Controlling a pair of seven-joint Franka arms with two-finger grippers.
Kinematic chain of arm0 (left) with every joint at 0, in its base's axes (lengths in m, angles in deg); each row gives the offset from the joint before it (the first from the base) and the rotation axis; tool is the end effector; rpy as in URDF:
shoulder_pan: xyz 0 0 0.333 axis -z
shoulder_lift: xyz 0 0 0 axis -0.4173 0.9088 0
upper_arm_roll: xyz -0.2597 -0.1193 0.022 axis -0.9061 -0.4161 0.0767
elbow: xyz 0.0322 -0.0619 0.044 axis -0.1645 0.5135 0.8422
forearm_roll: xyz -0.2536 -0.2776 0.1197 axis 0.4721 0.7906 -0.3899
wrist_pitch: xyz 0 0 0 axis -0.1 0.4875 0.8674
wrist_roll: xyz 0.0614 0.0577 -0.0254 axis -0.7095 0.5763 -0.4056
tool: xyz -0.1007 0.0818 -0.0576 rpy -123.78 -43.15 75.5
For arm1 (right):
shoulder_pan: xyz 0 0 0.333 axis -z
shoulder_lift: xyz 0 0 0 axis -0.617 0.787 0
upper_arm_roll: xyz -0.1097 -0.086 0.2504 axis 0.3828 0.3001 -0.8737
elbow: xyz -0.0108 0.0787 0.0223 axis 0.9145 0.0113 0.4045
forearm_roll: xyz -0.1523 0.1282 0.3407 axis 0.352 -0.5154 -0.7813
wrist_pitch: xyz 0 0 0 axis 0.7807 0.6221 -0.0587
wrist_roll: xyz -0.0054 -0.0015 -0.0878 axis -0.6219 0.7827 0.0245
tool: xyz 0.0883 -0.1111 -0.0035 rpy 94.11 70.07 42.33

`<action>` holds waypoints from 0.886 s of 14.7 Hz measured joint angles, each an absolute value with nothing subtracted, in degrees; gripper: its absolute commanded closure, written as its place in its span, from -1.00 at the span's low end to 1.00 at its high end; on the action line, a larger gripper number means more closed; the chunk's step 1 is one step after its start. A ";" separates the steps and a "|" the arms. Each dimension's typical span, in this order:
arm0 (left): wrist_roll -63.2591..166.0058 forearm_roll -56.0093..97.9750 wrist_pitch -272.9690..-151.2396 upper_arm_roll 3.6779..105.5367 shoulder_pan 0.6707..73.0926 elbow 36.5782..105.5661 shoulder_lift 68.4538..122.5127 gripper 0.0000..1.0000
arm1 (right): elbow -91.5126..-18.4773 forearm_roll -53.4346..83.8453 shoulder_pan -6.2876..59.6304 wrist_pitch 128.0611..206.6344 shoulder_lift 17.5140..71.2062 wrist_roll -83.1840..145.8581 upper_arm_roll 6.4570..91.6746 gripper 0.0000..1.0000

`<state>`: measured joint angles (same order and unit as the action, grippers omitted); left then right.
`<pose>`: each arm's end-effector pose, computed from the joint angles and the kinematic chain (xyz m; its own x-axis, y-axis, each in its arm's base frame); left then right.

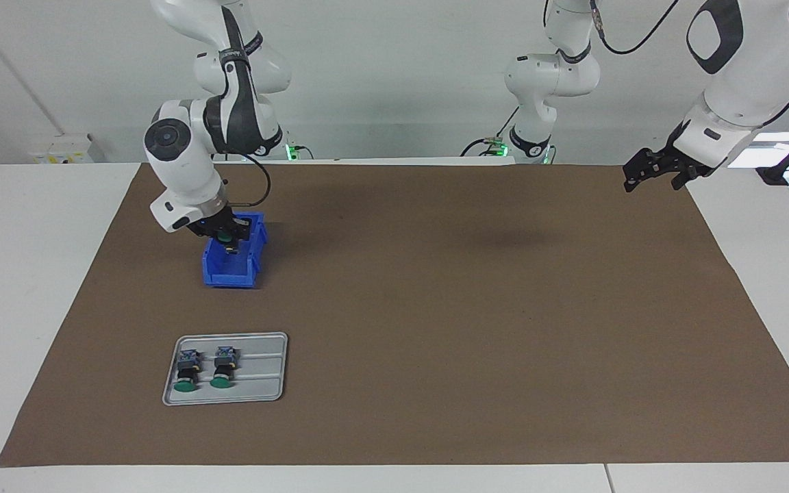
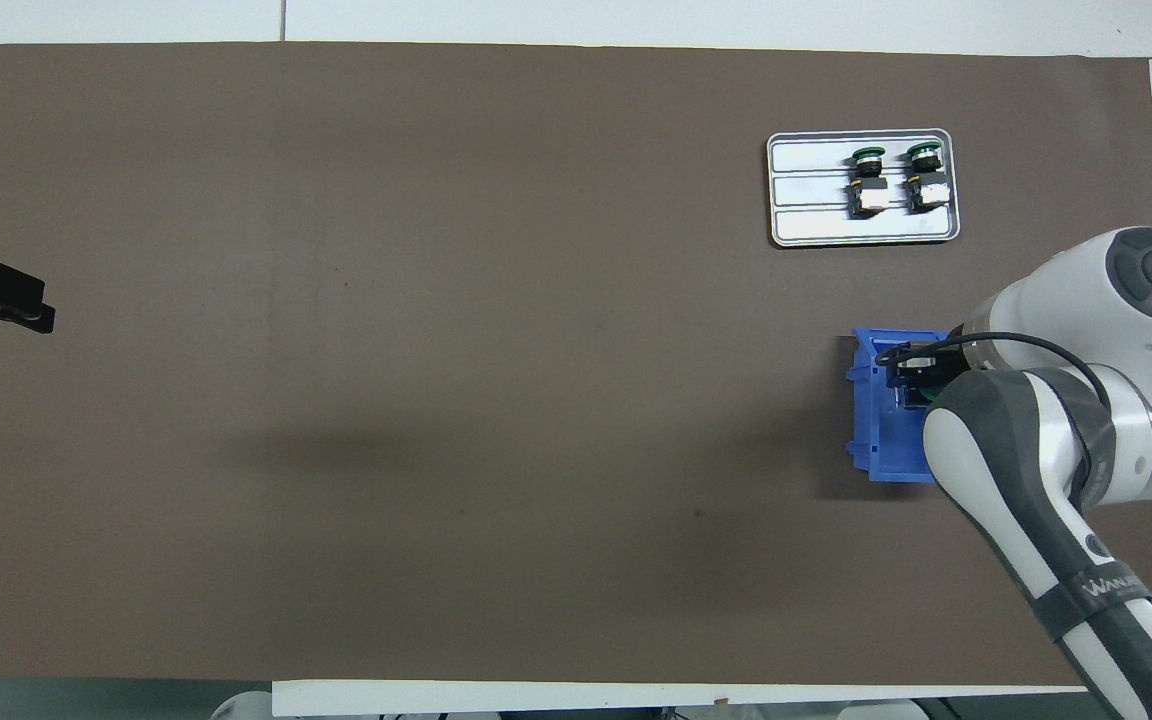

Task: Place and press button with both arms
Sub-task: 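Lower the button into the blue bin and open the right gripper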

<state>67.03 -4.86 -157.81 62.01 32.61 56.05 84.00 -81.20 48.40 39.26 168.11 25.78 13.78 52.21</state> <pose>0.5286 -0.0311 0.5333 0.9867 -0.0644 -0.1493 -0.0664 -0.9978 -0.0082 0.4915 0.0208 0.3083 0.9860 -0.0943 -0.1373 -0.0862 -0.9942 0.0641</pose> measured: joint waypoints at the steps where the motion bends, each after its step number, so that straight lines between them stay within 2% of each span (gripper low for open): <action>1: 67.03 -4.86 -157.81 62.01 32.61 56.05 84.00 -1.00 | -81.67 48.40 39.26 168.45 25.78 14.01 52.21 0.50; 10: 67.03 -4.86 -157.81 62.01 32.61 56.05 84.00 -1.00 | -84.03 48.40 39.26 171.23 25.78 15.93 52.21 0.45; 11: 67.03 -4.86 -157.81 62.01 32.61 56.05 84.00 -1.00 | -84.45 48.40 39.26 171.98 25.78 16.08 52.20 0.41; 12: 67.03 -4.86 -157.81 62.01 32.61 56.05 84.00 -1.00 | -84.79 48.40 39.26 172.40 25.79 16.32 52.20 0.21; 13: 67.03 -4.86 -157.81 62.01 32.61 56.05 84.00 -1.00 | -84.99 48.40 39.26 172.62 25.79 16.44 52.20 0.12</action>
<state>67.03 -4.86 -157.81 62.01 32.61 56.05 84.00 -84.99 48.40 39.26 172.62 25.79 16.44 52.20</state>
